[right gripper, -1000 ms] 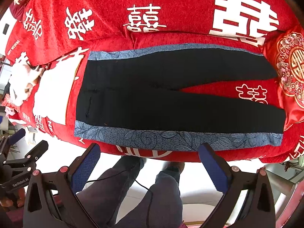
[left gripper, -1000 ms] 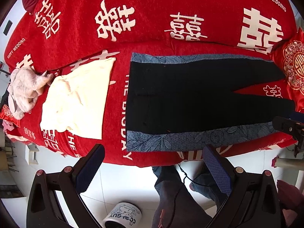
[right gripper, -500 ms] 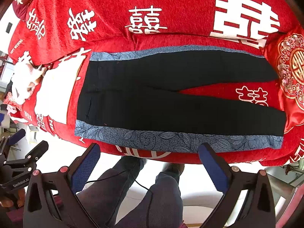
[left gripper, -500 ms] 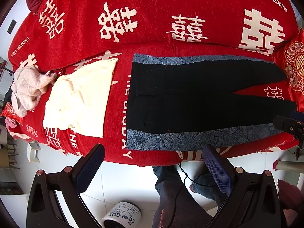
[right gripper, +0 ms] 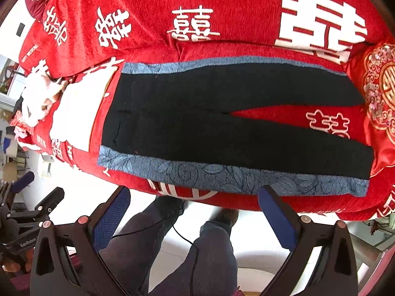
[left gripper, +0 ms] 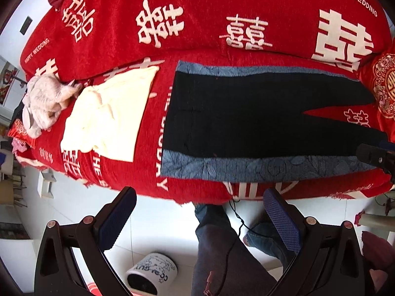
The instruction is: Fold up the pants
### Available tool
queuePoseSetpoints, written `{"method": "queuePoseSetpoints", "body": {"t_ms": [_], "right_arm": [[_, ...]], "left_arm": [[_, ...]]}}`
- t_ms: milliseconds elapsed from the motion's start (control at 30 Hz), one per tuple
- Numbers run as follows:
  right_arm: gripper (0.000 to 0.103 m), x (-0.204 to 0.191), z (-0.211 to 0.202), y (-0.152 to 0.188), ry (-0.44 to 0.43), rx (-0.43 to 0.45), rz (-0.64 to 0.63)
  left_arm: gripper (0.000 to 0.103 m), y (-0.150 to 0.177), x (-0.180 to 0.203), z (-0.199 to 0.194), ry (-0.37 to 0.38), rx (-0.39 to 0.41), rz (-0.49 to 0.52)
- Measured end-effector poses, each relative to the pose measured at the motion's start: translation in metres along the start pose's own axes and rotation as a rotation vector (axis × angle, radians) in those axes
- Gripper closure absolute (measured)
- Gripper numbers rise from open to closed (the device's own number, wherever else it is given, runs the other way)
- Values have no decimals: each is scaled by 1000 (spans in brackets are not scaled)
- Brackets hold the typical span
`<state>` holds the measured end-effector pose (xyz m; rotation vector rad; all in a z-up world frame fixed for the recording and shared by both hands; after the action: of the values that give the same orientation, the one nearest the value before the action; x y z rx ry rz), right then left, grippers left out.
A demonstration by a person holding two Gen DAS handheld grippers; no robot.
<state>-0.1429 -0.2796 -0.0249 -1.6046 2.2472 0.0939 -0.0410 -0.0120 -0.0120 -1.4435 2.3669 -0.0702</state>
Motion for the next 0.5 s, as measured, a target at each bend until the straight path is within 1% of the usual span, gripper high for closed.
{"method": "queuePoseSetpoints", "body": {"t_ms": [100,300,400,467,500], "right_arm": [[0,6,1,7,-19,-6,15],[0,15,11,25,-77,-34,80],[0,15,21,29,-118,-43,118],[0,11,33,31,-142,-48,134],[0,9,43,32,-156,-58,147]], "left_arm": [[0,8,-1,1,1,-23,-21],[0,12,-24,14,30,-67,-105],[0,7,-39,34,64,-85,-148],[0,5,-45,55,83,-106,-170],[0,5,-49,70,95,-130,-182]]}}
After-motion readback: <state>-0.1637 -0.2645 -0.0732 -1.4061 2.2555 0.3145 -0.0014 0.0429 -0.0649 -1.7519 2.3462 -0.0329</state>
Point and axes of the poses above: each gripper's, at about its wrist camera, not at the fingertips, and z roughly the way its jaws point, x to its right, y to its underside, the point moved 1 cm from there along z, roughly the way its jaws point, and after that the axes turned 6 degrees about -y, right-handed, at the moved point
